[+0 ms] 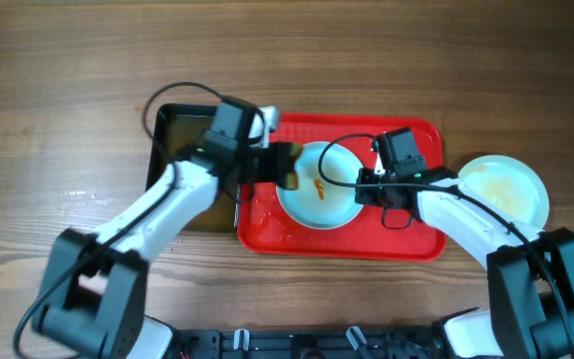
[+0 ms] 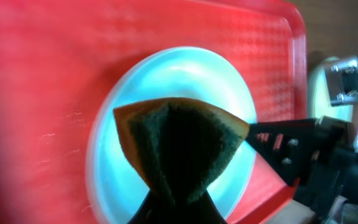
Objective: Clean dirty plates on tray and stack at the side
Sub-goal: 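Scrub the held plate with the green sponge using the left gripper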
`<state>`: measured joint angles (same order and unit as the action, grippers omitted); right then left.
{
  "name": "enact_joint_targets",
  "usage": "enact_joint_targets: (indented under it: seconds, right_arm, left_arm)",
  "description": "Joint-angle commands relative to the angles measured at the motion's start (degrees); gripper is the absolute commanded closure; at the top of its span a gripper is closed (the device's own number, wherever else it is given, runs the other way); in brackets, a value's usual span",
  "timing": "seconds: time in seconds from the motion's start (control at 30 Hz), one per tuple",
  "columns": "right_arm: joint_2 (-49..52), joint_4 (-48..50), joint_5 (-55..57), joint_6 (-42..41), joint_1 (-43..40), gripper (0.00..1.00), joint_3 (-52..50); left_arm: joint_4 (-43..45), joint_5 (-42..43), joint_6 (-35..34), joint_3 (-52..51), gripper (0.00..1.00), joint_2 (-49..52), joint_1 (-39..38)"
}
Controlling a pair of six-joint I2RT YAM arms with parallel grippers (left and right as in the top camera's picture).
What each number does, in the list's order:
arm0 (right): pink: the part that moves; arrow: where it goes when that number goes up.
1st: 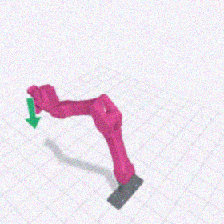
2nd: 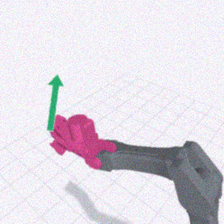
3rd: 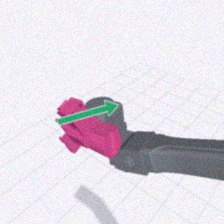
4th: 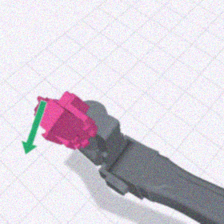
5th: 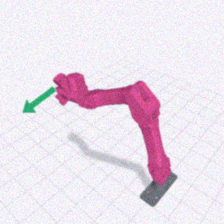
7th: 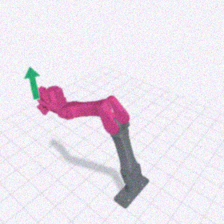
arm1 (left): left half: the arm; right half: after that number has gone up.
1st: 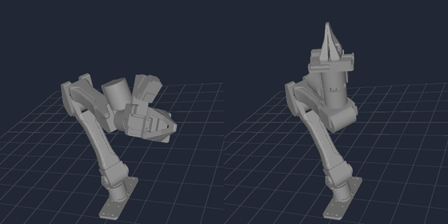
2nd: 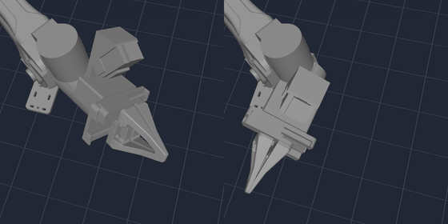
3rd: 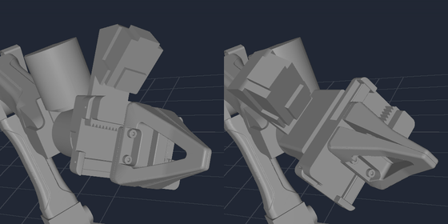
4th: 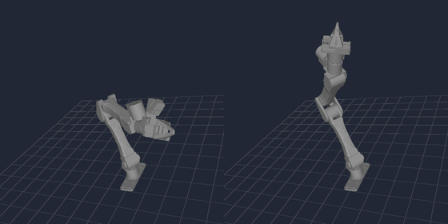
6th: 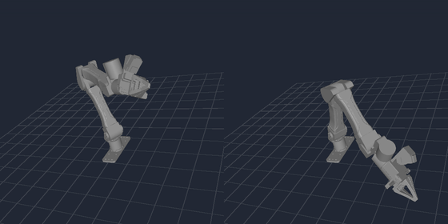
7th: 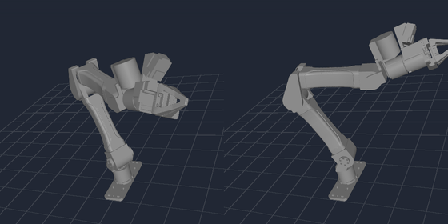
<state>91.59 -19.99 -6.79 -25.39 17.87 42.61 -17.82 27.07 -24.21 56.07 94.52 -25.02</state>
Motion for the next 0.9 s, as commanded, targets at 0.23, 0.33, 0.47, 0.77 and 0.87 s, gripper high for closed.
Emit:
enact_joint_targets:
  seconds: [0.23,0.33,0.47,0.77,0.87]
  right_arm:
    - [-0.3,-0.6,2.5,1.4,0.3,0.96,0.1]
    - [-0.3,-0.6,2.5,1.4,0.3,0.96,0.1]
    - [-0.3,-0.7,2.5,1.4,0.3,0.96,0.1]
    - [-0.3,-0.8,2.5,1.4,0.3,0.96,0.1]
    - [-0.3,-0.9,2.5,1.4,0.3,0.96,0.1]
  left_arm:
    - [20.2,12.3,-15.7,0.1,0.96,16.8,-8.9]
    - [19.6,12.2,-15.7,0.1,0.96,18.5,-9.3]
    - [13.2,0.6,-13.1,0.1,0.96,18.6,-8.2]
    - [8.8,0.8,-5.5,0.2,0.96,11.0,-1.4]
    - [4.3,1.1,-2.7,0.2,0.96,3.5,-1.4]
